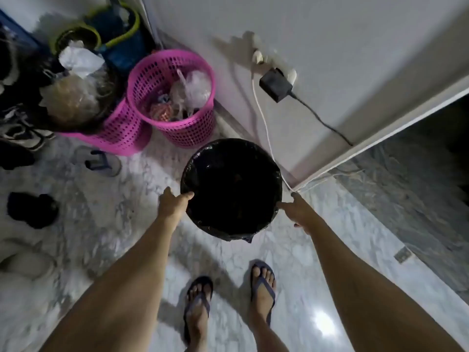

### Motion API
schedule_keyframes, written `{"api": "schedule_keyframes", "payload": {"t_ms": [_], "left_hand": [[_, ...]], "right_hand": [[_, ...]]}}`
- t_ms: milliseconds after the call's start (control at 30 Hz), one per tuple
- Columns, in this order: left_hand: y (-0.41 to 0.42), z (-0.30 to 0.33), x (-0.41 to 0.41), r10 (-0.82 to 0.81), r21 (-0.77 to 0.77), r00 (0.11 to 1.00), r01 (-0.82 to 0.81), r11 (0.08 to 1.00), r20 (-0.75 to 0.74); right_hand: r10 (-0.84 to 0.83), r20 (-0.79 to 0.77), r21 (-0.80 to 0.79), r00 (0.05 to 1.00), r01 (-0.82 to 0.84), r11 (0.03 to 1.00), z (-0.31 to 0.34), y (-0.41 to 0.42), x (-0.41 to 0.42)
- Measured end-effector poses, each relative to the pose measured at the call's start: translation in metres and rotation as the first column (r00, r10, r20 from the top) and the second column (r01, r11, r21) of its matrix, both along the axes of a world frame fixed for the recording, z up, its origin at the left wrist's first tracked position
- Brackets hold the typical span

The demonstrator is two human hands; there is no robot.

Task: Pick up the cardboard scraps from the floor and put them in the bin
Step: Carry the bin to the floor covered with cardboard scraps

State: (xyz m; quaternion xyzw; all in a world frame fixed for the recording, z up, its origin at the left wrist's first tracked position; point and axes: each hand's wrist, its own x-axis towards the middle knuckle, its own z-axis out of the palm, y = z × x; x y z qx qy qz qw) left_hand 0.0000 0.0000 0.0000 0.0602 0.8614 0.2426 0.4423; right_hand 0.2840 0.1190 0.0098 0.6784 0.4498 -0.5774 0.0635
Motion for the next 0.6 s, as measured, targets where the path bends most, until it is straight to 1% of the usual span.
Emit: {"api": "schedule_keyframes", "payload": {"t_ms": [67,133,200,233,333,400,467,533,600], "left_hand": [[0.007,-0.028,-0.012,0.006,-0.02,1.0,-0.006,1.0,-0.016],[0.012,-0.048,-0.02,0.016,-0.068,0.998,-0.012,0.998,0.067],[0.017,-0.061,-0.022,0.001,-0.115,0.986,0.018,0.993,0.165],[0.019,-0.07,-0.024,-0.01,-0.098,0.982,0.029,0.995,0.188],[0.021,-0.074,-0.027,0.003,-0.047,0.991,0.003,0.999,0.132],[0.019,-0.063,-0.026,0.011,-0.027,0.992,-0.008,1.0,0.127],[0.017,-0.041,-0.023,-0.013,-0.032,0.987,0.018,0.999,0.158],[0.016,-0.009,-0.02,-0.043,-0.023,0.984,0.047,0.999,0.175],[0.014,0.033,-0.016,-0.075,-0.008,0.979,0.078,0.997,0.188]], "right_hand": [[-0.014,0.01,0.024,1.0,0.014,1.0,-0.028,0.009,-0.01],[-0.046,-0.003,0.0,0.999,0.046,0.999,-0.052,0.016,-0.018],[-0.062,0.009,-0.001,0.998,0.062,0.998,-0.068,0.02,-0.026],[-0.065,0.024,0.026,0.998,0.064,0.998,-0.075,0.022,-0.027],[-0.089,0.099,0.122,0.991,0.077,0.99,-0.091,0.024,-0.022],[-0.12,0.113,0.13,0.986,0.105,0.986,-0.085,0.021,-0.016],[-0.148,0.108,0.116,0.983,0.135,0.984,-0.063,0.015,-0.008],[-0.191,0.095,0.099,0.977,0.181,0.978,-0.029,0.009,0.001],[-0.228,0.083,0.065,0.97,0.223,0.973,0.019,0.0,0.01]]}}
